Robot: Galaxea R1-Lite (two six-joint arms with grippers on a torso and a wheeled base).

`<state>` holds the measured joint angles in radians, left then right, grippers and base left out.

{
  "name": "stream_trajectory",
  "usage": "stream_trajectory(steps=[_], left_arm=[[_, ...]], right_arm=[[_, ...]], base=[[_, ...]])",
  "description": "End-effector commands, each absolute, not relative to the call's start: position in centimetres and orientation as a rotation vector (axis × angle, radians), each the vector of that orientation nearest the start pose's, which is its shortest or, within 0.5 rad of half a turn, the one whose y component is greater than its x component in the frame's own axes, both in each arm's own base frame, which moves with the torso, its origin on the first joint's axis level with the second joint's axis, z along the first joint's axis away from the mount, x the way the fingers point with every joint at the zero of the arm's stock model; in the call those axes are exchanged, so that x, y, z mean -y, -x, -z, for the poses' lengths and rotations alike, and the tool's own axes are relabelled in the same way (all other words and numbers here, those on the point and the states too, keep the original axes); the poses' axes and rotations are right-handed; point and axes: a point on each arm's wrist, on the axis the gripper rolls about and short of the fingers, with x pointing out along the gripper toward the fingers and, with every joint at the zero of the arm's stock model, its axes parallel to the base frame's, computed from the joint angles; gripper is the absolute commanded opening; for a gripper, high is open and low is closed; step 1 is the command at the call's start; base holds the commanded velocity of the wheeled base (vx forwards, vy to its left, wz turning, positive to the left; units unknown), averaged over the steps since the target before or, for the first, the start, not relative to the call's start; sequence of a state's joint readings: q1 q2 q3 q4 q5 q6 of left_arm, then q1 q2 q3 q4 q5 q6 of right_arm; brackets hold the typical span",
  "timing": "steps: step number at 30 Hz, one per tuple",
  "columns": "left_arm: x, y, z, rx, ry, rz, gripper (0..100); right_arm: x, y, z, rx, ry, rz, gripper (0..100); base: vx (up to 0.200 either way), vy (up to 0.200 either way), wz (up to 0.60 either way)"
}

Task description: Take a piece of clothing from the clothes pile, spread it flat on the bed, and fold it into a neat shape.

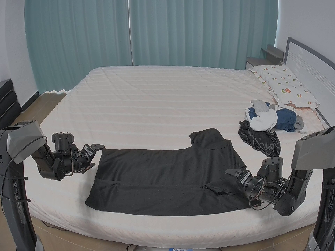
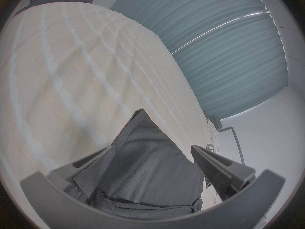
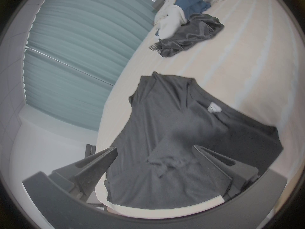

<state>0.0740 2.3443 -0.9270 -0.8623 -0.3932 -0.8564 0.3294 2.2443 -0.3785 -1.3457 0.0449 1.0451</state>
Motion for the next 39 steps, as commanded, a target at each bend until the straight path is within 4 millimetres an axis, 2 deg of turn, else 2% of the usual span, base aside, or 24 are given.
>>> stream_trajectory(steps=[1, 6, 21, 32, 33, 39], left_arm=[[-2.0, -39.5, -0.2, -0.648, 0.958, 0.064, 100], [-2.0, -39.5, -0.1, -0.650, 0.956, 0.066, 100], [-2.0, -39.5, 0.1, -0.655, 0.951, 0.063, 100], [-2.0, -39.5, 0.1, -0.652, 0.950, 0.065, 100], [-2.0, -39.5, 0.1, -0.653, 0.951, 0.064, 100], [-2.0, -39.5, 0.1, -0.653, 0.951, 0.064, 100]], right_arm=[[-10.3, -27.1, 2.2, -0.716, -0.907, -0.019, 100], [-10.6, -27.0, 3.6, -0.729, -0.876, 0.030, 100], [-10.6, -27.4, 3.3, -0.709, -0.923, 0.042, 100], [-11.6, -28.0, 3.9, -0.685, -0.904, 0.059, 100], [-11.6, -28.0, 3.9, -0.684, -0.906, 0.057, 0], [-11.5, -27.8, 3.6, -0.674, -0.909, 0.056, 0]], base=[[0.000, 0.000, 0.00], [0.000, 0.000, 0.00], [0.000, 0.000, 0.00], [0.000, 0.000, 0.00], [0.000, 0.000, 0.00], [0.000, 0.000, 0.00]])
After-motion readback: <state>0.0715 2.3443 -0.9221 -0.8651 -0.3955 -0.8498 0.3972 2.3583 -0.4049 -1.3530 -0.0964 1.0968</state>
